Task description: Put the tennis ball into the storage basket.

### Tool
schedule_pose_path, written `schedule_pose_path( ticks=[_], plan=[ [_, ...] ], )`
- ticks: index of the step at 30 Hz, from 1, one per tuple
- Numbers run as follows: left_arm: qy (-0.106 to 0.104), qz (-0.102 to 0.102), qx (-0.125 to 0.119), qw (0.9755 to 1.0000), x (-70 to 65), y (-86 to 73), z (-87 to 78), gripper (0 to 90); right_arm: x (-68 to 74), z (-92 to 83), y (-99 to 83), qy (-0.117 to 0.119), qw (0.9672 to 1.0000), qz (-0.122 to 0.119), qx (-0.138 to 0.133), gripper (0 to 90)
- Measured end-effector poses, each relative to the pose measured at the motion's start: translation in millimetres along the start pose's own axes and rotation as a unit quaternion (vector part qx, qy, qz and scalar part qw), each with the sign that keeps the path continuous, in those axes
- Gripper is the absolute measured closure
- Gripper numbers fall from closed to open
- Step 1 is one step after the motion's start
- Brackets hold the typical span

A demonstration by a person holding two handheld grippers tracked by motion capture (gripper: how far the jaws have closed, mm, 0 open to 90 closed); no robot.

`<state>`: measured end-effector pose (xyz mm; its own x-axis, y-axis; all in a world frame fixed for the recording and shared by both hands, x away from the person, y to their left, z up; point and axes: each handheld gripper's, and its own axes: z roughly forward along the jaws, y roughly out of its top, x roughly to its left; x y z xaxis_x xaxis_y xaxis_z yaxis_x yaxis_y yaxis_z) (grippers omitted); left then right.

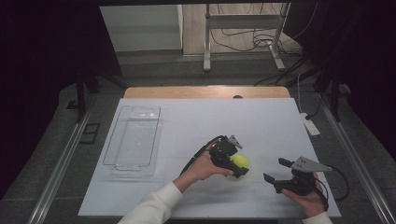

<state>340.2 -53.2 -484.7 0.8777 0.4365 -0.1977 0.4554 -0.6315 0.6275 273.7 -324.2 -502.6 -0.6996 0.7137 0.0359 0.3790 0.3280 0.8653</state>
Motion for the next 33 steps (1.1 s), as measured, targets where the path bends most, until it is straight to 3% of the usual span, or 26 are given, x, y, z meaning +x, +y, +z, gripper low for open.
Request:
schedule_pose_path(
  ticks=[13,20,28,33],
  plan=[
    [-0.005,-0.007,0.021,0.9997,4.4,-0.4,13.8,10.9,-0.6,0.1,-0.4,-0.001,1.0,0.002,0.001,12.3],
    [0.007,0.004,0.029,0.9996,2.5,-0.6,14.3,26.0,-0.6,0.1,-0.4,-0.001,1.0,0.002,0.001,12.3],
    [0.013,0.009,0.029,0.9995,1.1,-0.4,13.2,26.8,-0.9,0.0,-0.5,-0.001,1.0,0.003,0.001,12.3],
    [0.016,0.008,0.011,0.9998,0.4,-0.3,4.7,26.9,-1.1,-0.1,-0.7,-0.002,1.0,0.002,0.001,12.3]
  ],
)
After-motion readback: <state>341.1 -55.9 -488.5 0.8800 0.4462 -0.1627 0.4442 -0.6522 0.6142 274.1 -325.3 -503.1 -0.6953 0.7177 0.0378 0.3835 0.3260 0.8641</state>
